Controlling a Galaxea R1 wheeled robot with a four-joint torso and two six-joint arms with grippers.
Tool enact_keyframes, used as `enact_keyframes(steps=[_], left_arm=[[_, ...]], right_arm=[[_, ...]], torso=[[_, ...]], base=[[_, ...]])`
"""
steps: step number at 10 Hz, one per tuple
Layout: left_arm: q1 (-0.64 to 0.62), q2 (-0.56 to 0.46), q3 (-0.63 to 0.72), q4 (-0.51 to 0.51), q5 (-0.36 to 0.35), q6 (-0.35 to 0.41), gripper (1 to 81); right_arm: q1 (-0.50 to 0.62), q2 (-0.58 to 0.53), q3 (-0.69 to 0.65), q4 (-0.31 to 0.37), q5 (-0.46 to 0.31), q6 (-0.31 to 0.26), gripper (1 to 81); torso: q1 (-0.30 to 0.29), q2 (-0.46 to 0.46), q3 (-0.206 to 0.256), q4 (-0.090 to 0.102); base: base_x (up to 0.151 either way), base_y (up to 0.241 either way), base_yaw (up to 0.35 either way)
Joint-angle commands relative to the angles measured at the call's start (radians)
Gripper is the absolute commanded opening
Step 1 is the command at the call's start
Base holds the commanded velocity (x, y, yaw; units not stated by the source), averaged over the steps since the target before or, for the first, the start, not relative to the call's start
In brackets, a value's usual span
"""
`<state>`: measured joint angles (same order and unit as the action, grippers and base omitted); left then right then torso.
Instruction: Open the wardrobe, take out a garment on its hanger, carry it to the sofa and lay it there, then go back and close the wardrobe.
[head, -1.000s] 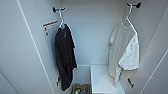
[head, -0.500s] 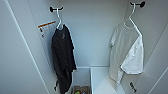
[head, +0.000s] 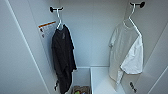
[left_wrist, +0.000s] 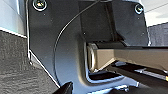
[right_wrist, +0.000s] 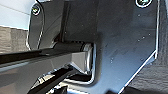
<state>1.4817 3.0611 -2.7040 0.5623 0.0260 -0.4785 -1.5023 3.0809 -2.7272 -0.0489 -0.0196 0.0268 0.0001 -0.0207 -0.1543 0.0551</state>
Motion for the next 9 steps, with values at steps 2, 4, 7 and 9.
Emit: enact_keyframes(steps=[2, 4, 7, 9], left_arm=[[-0.031, -0.025, 0.004, -0.121, 0.052, -0.054, 81.1], [-0.028, -0.028, 0.007, -0.105, 0.043, 0.004, 81.1], [-0.034, -0.01, 0.003, -0.252, 0.043, 0.259, 81.1], [-0.037, -0.007, 0.003, -0.326, 0.04, 0.314, 81.1]], right_arm=[[0.041, 0.015, 0.005, 0.0, -0.062, -0.004, 81.1], [0.041, 0.014, 0.005, 0.001, -0.063, -0.001, 81.1], [0.035, 0.02, 0.011, 0.001, -0.063, -0.004, 81.1], [0.033, 0.017, 0.006, 0.001, -0.063, -0.002, 81.1]], torso=[[0.0, 0.0, 0.0, 0.0], [0.0, 0.0, 0.0, 0.0], [0.0, 0.0, 0.0, 0.0], [0.0, 0.0, 0.0, -0.096]], base=[[0.0, 0.0, 0.0], [0.0, 0.0, 0.0], [0.0, 0.0, 0.0], [0.0, 0.0, 0.0]])
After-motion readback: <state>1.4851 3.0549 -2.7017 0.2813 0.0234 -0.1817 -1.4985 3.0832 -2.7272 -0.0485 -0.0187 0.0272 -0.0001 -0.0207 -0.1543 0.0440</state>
